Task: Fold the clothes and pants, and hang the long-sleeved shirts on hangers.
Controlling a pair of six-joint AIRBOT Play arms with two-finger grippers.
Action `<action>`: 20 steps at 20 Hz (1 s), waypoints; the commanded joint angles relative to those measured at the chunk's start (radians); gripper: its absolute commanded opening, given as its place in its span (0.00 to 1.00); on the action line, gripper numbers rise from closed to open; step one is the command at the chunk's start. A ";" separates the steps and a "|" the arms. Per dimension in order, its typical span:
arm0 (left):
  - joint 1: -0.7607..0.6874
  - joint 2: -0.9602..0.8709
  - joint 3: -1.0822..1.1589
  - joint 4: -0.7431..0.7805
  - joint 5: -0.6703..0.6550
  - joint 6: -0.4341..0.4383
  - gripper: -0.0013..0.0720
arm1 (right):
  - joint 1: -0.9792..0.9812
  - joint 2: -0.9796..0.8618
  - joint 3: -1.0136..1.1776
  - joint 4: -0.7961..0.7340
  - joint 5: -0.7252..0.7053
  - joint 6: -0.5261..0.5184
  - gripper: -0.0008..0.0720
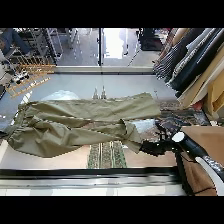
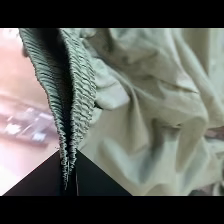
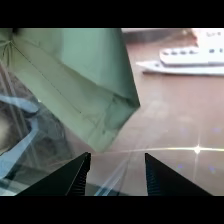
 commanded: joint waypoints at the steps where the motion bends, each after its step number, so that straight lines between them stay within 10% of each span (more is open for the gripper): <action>1: 0.001 0.000 0.000 -0.063 -0.003 -0.012 0.04 | 0.052 -0.074 -0.014 0.084 -0.102 -0.105 0.56; 3: 0.001 0.000 0.000 -0.093 -0.011 -0.024 0.04 | 0.102 -0.129 0.005 0.137 -0.142 -0.144 0.46; 5: 0.007 0.001 0.000 -0.173 -0.029 -0.079 0.04 | 0.142 -0.146 0.046 0.126 -0.193 -0.144 0.03; 11: 0.085 0.018 0.108 -0.941 -0.013 -0.186 0.04 | 0.022 0.026 0.634 -0.877 0.122 0.269 0.02; 15: 0.103 0.018 0.282 -0.477 -0.012 -0.323 0.03 | -0.005 0.069 0.880 -0.866 0.170 -0.008 0.02; 20: 0.105 0.003 0.290 0.149 -0.043 -0.401 0.04 | 0.005 0.104 0.620 -0.870 0.358 -0.047 0.02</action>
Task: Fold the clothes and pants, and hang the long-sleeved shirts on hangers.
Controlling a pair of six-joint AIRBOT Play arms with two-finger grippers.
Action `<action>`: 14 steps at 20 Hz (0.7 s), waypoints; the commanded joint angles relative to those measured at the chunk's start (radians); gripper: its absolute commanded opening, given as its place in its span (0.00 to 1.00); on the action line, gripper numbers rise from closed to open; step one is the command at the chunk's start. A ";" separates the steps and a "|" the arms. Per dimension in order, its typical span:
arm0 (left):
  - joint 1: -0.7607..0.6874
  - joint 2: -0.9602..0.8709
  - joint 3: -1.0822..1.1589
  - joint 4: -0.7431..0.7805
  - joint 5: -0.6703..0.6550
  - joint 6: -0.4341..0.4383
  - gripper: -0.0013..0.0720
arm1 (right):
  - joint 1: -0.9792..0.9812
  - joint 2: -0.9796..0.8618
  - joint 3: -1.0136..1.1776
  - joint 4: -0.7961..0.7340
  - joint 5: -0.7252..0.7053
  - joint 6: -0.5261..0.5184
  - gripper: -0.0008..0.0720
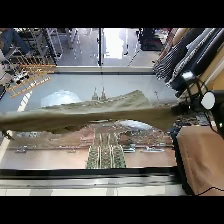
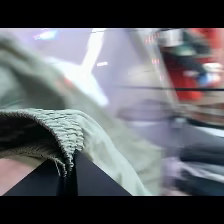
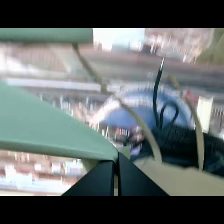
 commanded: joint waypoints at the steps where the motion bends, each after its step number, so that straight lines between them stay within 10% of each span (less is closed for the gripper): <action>1: 0.008 -0.014 0.020 0.329 0.013 -0.054 0.04 | 0.012 0.047 -0.162 -0.048 0.047 -0.060 0.02; 6: 0.006 -0.048 0.020 0.334 0.006 0.005 0.04 | 0.076 0.055 -0.257 -0.009 -0.132 -0.109 0.02; 14: 0.100 -0.069 0.020 0.474 -0.010 0.284 0.04 | 0.095 0.122 -0.601 0.386 0.144 -0.227 0.03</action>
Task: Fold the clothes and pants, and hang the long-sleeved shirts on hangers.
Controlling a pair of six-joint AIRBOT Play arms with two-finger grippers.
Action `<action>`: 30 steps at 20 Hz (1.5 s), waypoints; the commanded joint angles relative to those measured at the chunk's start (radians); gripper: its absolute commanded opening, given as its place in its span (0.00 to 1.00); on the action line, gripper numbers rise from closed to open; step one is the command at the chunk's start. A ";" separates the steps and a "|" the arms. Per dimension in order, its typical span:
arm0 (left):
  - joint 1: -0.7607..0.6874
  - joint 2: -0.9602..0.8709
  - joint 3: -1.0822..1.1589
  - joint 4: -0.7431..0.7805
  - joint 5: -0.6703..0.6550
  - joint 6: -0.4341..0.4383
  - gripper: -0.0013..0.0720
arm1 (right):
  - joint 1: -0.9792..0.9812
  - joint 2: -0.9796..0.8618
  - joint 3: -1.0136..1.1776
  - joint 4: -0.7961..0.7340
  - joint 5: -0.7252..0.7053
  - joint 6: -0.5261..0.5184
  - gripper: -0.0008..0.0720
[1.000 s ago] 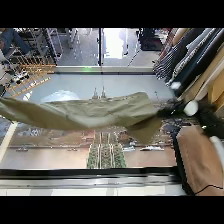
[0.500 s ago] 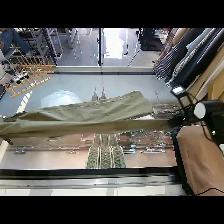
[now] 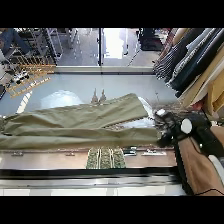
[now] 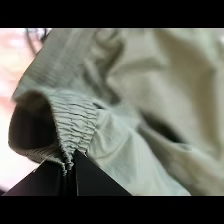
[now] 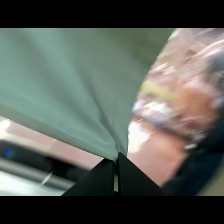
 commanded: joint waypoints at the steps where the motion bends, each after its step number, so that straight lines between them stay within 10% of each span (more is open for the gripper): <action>1: 0.051 -0.024 0.000 0.032 -0.034 0.153 0.05 | 0.040 0.036 -0.189 0.235 0.115 -0.046 0.03; 4: 0.058 -0.074 0.000 0.022 -0.086 0.241 0.26 | 0.153 0.035 -0.226 0.351 0.112 -0.097 0.09; 6: 0.048 -0.102 0.000 0.039 -0.080 0.218 0.73 | 0.191 0.035 -0.208 0.365 0.056 -0.018 0.67; 7: 0.039 -0.106 0.001 0.064 -0.061 0.198 0.84 | 0.176 0.035 -0.183 0.359 0.016 0.052 0.70; 11: -0.026 -0.104 0.130 0.259 0.032 -0.028 0.84 | -0.024 0.030 -0.069 0.383 -0.404 0.391 0.70; 14: -0.093 -0.091 0.318 0.356 0.103 -0.251 0.84 | -0.169 -0.067 -0.065 0.602 -0.645 0.414 0.70; 18: -0.188 -0.011 0.340 0.263 0.200 -0.196 0.84 | -0.222 -0.364 0.038 0.848 -0.622 0.193 0.73; 24: -0.269 -0.002 0.249 0.264 0.052 -0.194 0.84 | -0.207 -0.771 0.421 0.910 -0.419 0.175 0.68; 30: -0.264 -0.002 0.225 0.272 -0.065 -0.255 0.76 | -0.157 -0.835 0.550 0.900 -0.570 0.195 0.36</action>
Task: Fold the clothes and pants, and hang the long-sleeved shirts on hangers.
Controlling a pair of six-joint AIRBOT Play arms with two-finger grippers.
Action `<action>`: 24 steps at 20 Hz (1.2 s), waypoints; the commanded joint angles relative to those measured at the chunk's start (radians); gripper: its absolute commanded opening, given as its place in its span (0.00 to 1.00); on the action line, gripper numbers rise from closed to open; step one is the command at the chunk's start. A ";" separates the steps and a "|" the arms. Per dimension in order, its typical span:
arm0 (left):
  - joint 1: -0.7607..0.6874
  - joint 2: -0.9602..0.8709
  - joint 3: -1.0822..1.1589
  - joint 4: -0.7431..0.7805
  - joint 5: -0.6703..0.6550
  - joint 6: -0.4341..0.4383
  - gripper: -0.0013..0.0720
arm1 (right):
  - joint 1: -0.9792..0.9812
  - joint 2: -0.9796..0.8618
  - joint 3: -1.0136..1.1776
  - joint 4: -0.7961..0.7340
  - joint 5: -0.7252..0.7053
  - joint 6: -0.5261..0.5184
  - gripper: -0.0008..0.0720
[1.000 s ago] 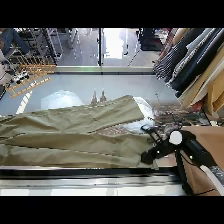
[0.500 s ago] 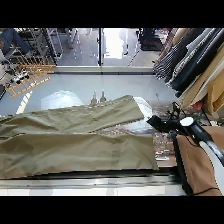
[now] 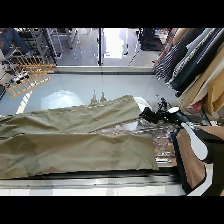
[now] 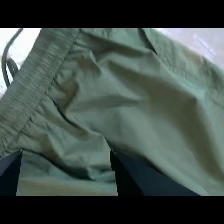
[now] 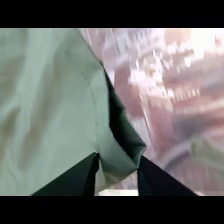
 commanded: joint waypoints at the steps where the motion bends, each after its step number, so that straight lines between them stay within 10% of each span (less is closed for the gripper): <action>1: -0.003 0.001 -0.020 0.006 -0.060 -0.049 0.75 | 0.027 -0.037 0.089 0.003 -0.092 0.016 0.11; 4: 0.002 0.008 -0.063 0.068 -0.061 -0.069 0.75 | 0.023 -0.017 0.158 -0.085 -0.174 0.099 0.02; 8: 0.063 0.065 -0.178 0.107 -0.012 -0.064 0.75 | -0.023 0.101 0.159 -0.636 -0.145 0.489 0.02; 11: 0.135 0.109 -0.303 0.105 0.006 -0.045 0.76 | -0.035 0.123 0.136 -0.683 0.056 0.431 0.03; 12: 0.153 0.120 -0.350 0.096 0.005 -0.033 0.82 | -0.029 0.123 0.132 -0.653 0.163 0.365 0.25; 13: 0.169 0.132 -0.399 0.077 0.006 -0.016 0.98 | -0.022 0.125 0.132 -0.625 0.260 0.303 0.68; 14: 0.186 0.142 -0.451 0.051 0.005 0.006 0.99 | -0.018 0.132 0.132 -0.609 0.339 0.272 0.77; 24: 0.418 0.254 -0.917 -0.249 0.272 0.041 0.98 | -0.245 0.828 -0.602 -0.495 0.456 0.241 0.59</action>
